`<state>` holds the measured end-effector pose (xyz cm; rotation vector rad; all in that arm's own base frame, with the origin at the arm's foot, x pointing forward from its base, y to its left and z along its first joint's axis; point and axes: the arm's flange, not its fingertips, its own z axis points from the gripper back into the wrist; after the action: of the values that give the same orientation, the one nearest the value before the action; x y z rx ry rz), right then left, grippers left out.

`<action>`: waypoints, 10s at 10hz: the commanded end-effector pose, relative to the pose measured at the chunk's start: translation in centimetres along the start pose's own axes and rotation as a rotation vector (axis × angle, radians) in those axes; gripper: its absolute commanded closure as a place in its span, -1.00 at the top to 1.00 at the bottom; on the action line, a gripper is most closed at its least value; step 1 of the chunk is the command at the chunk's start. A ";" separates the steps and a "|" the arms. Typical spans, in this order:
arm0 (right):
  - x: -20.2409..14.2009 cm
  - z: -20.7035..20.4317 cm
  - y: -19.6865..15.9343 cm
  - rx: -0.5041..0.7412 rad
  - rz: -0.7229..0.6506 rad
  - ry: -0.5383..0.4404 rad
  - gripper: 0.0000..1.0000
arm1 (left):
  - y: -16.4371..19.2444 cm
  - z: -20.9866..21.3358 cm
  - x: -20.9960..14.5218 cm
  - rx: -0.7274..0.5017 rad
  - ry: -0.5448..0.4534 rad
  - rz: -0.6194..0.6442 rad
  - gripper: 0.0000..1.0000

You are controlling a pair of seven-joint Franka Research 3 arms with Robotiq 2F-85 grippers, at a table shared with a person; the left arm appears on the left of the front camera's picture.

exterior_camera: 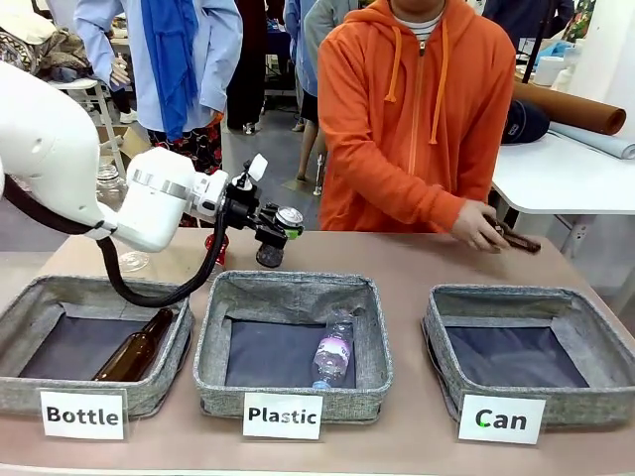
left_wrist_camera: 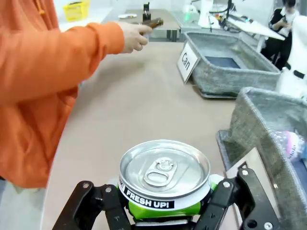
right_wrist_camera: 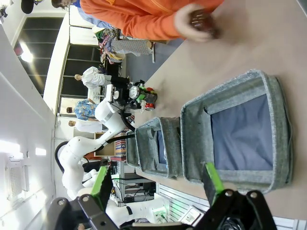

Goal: Sort the can waste into the basket.
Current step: Pick up the can waste from the table and place it in the right Fabric basket.

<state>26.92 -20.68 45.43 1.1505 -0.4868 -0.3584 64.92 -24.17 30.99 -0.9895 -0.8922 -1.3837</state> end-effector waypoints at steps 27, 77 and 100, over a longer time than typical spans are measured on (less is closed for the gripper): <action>0.2 0.0 0.1 0.027 0.028 -0.014 1.00 | -35.9 45.2 7.0 0.496 -0.296 0.167 -1.00; -1.9 13.7 1.8 -0.276 -0.040 -0.151 1.00 | -29.6 -39.1 28.8 -0.455 0.588 -0.133 1.00; -0.5 -16.6 14.2 0.131 0.114 0.663 1.00 | -37.1 24.4 6.7 0.190 -0.714 0.696 1.00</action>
<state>34.59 -0.06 53.27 1.2059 -0.0598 0.1797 31.23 -4.50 50.48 -1.3415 -0.7551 -0.6594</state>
